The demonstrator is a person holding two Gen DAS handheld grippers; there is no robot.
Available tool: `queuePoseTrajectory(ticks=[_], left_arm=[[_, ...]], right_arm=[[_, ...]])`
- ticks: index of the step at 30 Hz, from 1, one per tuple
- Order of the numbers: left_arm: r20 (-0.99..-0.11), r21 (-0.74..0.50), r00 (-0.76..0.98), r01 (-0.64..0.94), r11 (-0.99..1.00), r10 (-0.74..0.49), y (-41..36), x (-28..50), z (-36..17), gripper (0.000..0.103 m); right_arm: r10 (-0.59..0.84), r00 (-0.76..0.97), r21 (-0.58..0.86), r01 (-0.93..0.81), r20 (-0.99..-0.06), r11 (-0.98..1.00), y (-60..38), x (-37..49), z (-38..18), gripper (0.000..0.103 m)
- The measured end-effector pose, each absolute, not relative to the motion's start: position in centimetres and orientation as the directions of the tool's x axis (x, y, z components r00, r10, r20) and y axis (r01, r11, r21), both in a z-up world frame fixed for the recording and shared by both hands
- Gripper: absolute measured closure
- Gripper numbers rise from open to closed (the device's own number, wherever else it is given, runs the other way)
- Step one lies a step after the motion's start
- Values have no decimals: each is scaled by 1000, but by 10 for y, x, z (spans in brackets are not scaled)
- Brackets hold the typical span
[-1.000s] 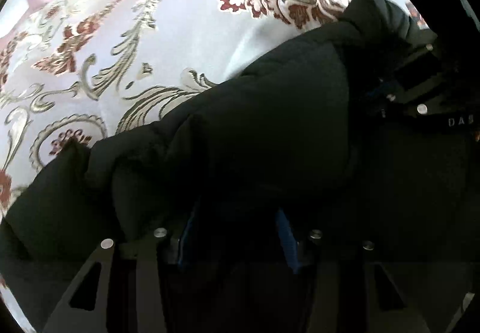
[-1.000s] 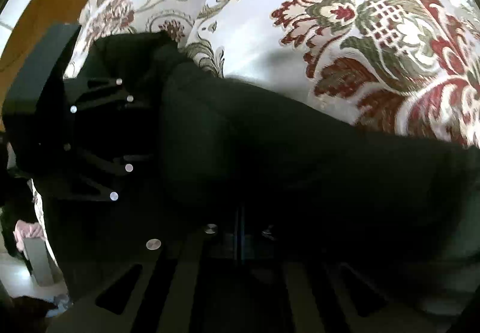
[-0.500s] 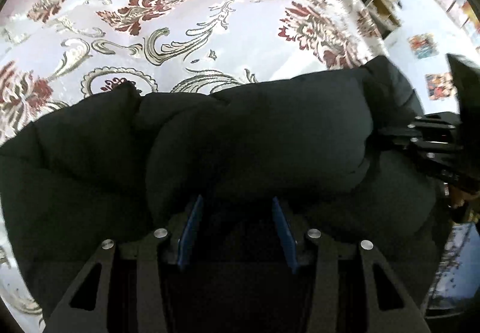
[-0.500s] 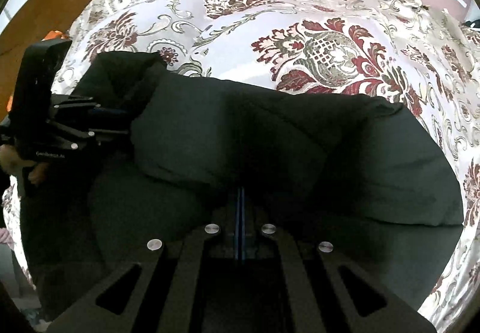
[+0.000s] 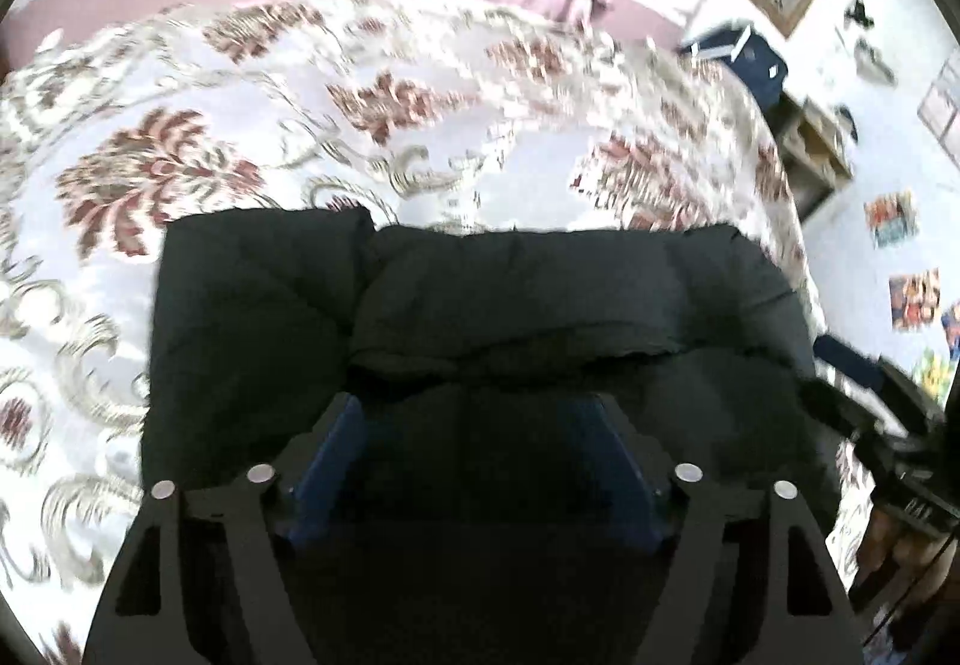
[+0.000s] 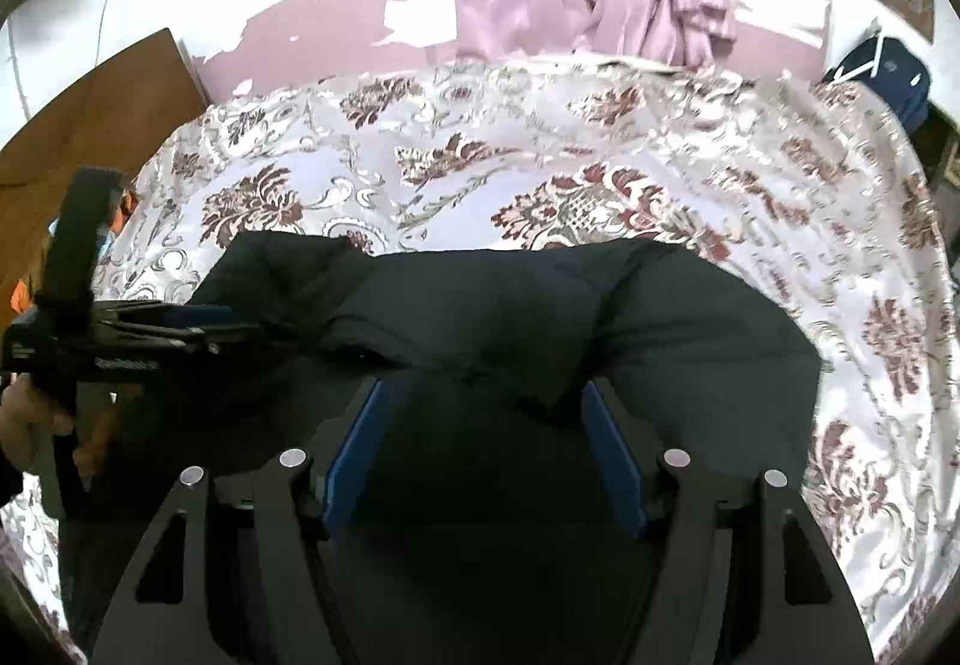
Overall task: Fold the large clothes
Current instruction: 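Release the folded jacket and lift both tools away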
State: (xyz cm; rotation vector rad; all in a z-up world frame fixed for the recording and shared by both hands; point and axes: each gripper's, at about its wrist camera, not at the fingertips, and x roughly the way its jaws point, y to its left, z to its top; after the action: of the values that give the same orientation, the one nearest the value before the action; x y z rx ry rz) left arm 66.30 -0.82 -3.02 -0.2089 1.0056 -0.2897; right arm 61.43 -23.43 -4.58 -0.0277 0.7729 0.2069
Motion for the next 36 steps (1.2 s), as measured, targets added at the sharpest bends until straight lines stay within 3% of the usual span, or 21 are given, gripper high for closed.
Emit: queuePoseTrajectory(ticks=[1, 4, 6, 8, 16, 20, 27, 36], left_arm=[[-790, -298, 521, 132, 945, -322, -8, 656, -24, 18], [-760, -272, 581, 123, 954, -291, -11, 640, -10, 7], [-742, -257, 611, 123, 958, -278, -13, 627, -3, 5], [-728, -259, 628, 117, 959, -273, -13, 617, 3, 4], [-654, -271, 707, 113, 956, -269, -12, 583, 12, 0], [-585, -232, 770, 143, 962, -256, -12, 559, 7, 0], [-544, -190, 790, 214, 958, -284, -10, 527, -3, 0], [-415, -155, 876, 199, 968, -246, 7, 451, 32, 0]], right_arm=[[174, 705, 49, -194, -688, 980, -234, 610, -42, 39], [155, 743, 30, -179, -651, 983, -234, 593, -29, 22], [148, 768, 21, -172, -623, 985, -232, 583, -21, 12], [139, 789, 8, -167, -598, 986, -230, 575, -13, 9], [95, 828, -81, -167, -552, 983, -220, 546, -5, 7], [105, 864, -45, -145, -492, 988, -216, 523, -15, 6], [123, 907, 19, -126, -402, 992, -205, 491, -36, 6], [106, 944, 25, -103, -312, 994, -200, 442, -29, 5]])
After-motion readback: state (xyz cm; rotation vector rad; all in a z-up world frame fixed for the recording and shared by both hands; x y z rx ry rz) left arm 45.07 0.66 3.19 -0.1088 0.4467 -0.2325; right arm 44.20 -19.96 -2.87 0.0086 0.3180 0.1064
